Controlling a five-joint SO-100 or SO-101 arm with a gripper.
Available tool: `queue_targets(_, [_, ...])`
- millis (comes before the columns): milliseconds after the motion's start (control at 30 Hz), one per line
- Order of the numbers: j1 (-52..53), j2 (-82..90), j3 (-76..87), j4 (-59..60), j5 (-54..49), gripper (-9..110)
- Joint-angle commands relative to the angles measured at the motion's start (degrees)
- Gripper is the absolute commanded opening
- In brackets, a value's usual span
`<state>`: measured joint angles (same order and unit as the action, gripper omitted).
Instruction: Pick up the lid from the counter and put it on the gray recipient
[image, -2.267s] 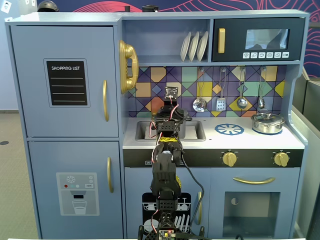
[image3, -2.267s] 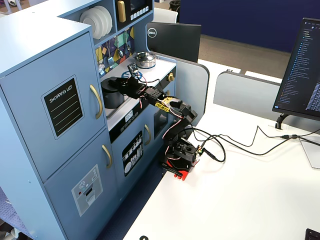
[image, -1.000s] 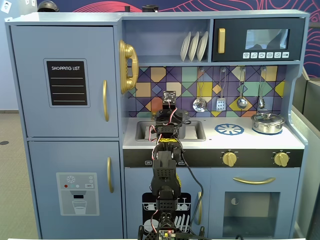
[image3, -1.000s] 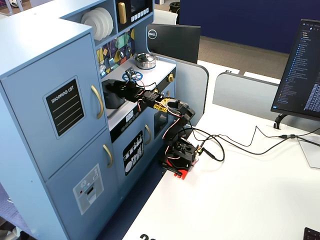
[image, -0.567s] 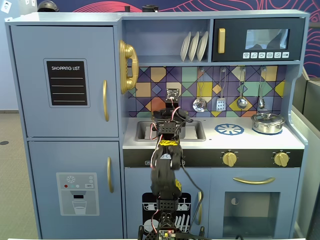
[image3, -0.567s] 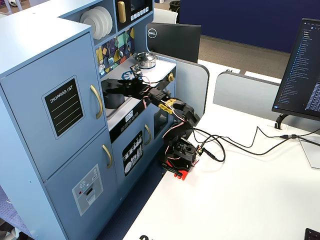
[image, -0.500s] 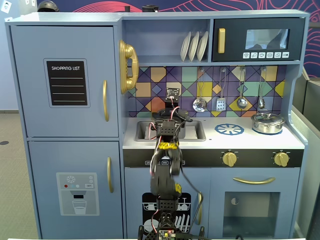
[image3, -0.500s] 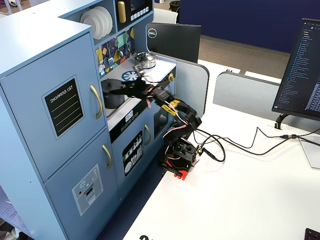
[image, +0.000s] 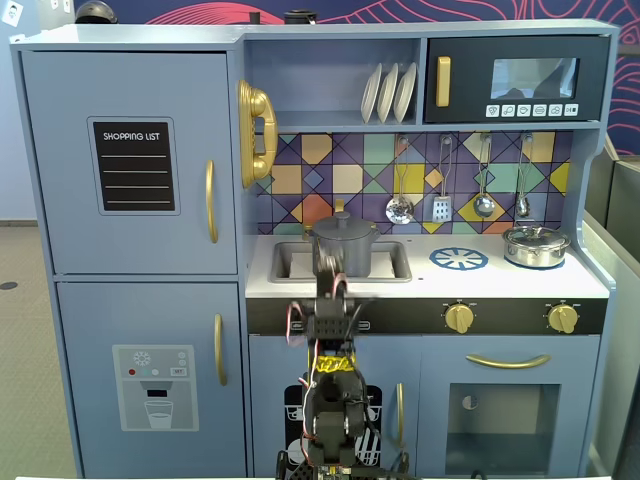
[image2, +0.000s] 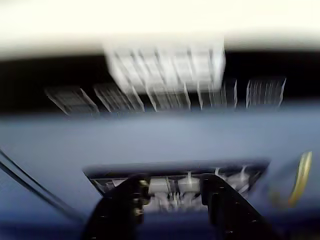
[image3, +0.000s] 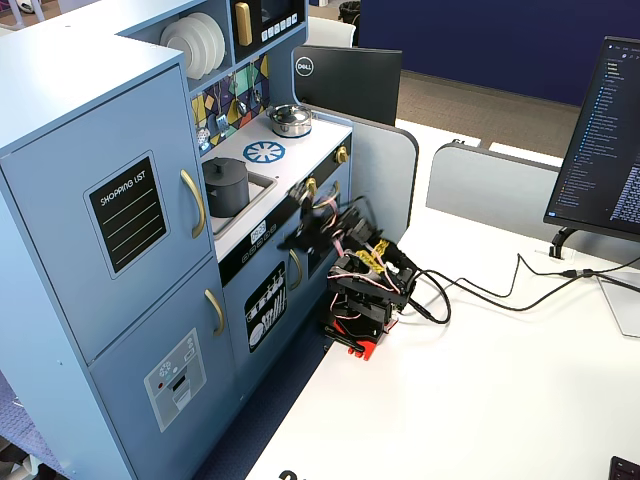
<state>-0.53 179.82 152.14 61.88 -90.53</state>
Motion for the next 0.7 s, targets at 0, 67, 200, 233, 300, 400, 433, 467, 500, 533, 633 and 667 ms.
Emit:
queue_targets(0, [1.3,1.8,15.0,-11.4,-0.2,0])
queue_targets(67, [1.1,2.3,19.8,-11.7,0.3,0])
queue_targets(200, [-2.9,0.4,19.8,1.1,5.8,0])
queue_targets(233, [-3.5,1.4,19.8,6.3,5.3,0])
queue_targets(300, [-3.7,2.2,19.8,16.3,5.3,0])
queue_targets(400, [-1.2,2.3,19.9,25.4,6.2,0])
queue_targets(433, [0.1,2.3,19.9,25.1,7.9,0])
queue_targets(467, [1.2,2.3,19.9,25.1,7.6,0])
queue_targets(500, [1.5,2.3,19.9,25.3,6.9,0])
queue_targets(533, [1.5,2.3,19.9,25.4,6.2,1])
queue_targets(633, [1.7,2.3,19.9,25.8,3.9,2])
queue_targets(667, [1.7,2.3,19.9,25.8,4.0,2])
